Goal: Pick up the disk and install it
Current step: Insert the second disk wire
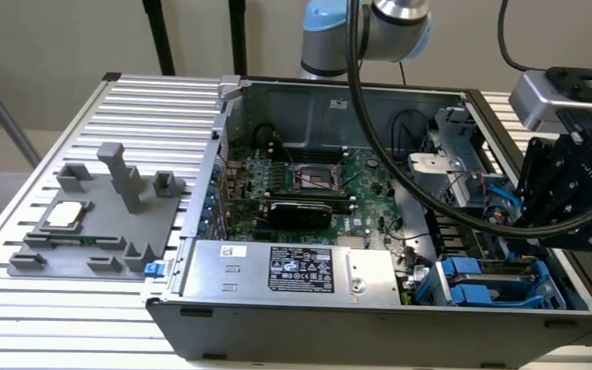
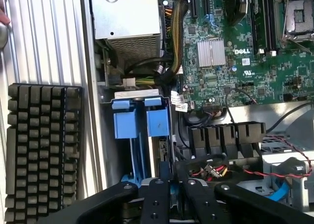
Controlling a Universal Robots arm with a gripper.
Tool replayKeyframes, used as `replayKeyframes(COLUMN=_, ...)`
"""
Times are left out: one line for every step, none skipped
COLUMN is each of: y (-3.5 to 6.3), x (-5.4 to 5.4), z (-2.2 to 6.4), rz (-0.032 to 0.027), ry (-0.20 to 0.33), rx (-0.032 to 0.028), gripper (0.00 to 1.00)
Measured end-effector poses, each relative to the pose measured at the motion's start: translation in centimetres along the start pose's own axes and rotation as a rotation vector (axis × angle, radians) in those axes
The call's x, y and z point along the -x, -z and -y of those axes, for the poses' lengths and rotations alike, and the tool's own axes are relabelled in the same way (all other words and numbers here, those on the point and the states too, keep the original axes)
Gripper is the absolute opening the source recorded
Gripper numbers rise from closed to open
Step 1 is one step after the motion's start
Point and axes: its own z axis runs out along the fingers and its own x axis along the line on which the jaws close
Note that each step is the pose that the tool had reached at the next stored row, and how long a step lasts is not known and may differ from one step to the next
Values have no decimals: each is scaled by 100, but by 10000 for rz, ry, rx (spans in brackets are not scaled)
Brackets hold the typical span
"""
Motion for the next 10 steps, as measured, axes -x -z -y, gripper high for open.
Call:
replayKeyframes(y=0, x=0, z=0, rz=-2, ry=0, rx=0, gripper=0)
replayKeyframes(y=0, x=0, z=-2, rz=-1, ry=0, rx=0, gripper=0)
replayKeyframes(y=1, x=0, z=-15, rz=-4, ry=8, rx=-4, gripper=0)
replayKeyframes(y=0, x=-2, z=-33, rz=-3, ry=22, rx=-11, gripper=0)
replayKeyframes(y=-2, x=-6, z=-55, rz=0, ry=35, rx=-19, gripper=0)
replayKeyframes(y=-1, x=-8, z=-77, rz=-2, ry=53, rx=-31, gripper=0)
replayKeyframes(y=-3, x=-11, z=-97, rz=1, ry=69, rx=-47, gripper=0)
replayKeyframes(y=-5, x=-14, z=-115, rz=5, ry=86, rx=-68, gripper=0)
replayKeyframes(y=-3, x=-15, z=-131, rz=3, ry=106, rx=-97, gripper=0)
replayKeyframes(y=-7, x=-17, z=-145, rz=11, ry=123, rx=-131, gripper=0)
